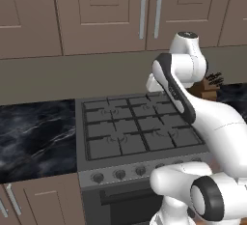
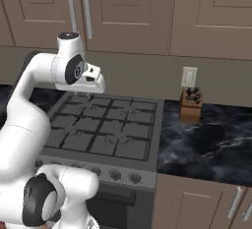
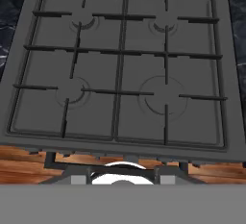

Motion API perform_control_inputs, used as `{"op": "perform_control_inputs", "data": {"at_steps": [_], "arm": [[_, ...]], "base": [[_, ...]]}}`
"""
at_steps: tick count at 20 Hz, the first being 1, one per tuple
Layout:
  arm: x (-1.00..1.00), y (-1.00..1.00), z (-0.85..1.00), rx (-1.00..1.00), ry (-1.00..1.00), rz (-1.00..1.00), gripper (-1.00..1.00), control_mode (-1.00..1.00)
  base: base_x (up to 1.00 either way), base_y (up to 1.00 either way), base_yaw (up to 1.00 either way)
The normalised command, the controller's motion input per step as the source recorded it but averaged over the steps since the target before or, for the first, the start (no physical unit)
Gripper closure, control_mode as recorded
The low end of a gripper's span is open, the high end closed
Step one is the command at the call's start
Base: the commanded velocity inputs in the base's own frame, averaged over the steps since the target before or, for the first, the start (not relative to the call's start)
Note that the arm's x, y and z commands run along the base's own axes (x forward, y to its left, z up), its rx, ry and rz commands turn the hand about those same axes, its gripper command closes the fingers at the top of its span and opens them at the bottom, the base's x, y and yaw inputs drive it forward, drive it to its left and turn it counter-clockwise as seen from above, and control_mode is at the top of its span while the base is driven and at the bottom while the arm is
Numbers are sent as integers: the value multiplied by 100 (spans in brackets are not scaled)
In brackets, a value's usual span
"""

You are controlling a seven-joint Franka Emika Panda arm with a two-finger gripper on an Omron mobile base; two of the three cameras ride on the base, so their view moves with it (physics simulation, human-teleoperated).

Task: Open the cabinet directly in front. Then move the liquor and the cup to the dining counter with the jar on it.

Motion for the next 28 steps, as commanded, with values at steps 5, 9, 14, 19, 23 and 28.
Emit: {"op": "perform_control_inputs", "data": {"at_steps": [5, 9, 14, 19, 23, 28], "arm": [[-33, 0, 9, -1, -25, 0, -100, -100], [-100, 0, 38, -6, -92, 0, -100, -100], [-100, 0, 53, -7, -100, 0, -100, -100], [-100, 0, 66, -1, -95, 0, -100, -100], [-78, 0, 59, 0, -78, 0, -100, -100], [-25, 0, 38, 0, -50, 0, -100, -100]], "base": [[0, 0, 0], [0, 0, 0], [0, 0, 0], [0, 0, 0], [0, 0, 0], [0, 0, 0]]}}
